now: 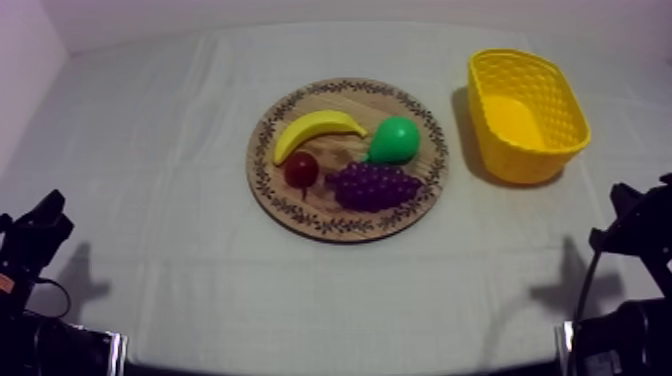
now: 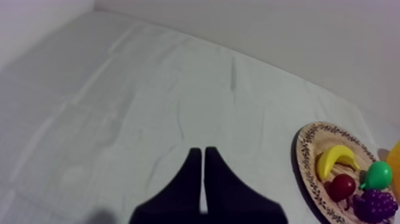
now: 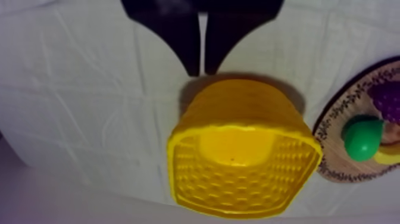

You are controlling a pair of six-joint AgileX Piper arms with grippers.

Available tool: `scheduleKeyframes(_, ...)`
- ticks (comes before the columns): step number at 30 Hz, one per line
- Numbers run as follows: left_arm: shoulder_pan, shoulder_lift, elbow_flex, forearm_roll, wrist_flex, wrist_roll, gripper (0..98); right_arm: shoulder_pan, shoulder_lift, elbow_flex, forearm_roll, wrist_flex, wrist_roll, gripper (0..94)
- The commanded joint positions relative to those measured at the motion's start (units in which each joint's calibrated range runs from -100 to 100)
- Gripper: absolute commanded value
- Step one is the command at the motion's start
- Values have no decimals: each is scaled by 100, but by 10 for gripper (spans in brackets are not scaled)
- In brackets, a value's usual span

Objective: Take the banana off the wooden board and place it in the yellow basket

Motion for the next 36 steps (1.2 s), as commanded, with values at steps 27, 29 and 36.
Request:
scheduleKeyframes(27, 0, -1, 3, 3, -4, 0, 1, -1095, 6345, -8363, 902, 2005, -736, 4)
scheduleKeyframes(29, 0, -1, 3, 3, -4, 0, 1, -1205, 6692, -8776, 965, 2188, -753, 4)
scheduleKeyframes(36, 0, -1, 3, 3, -4, 0, 1, -1455, 7540, -9496, 785, 2417, -435, 4)
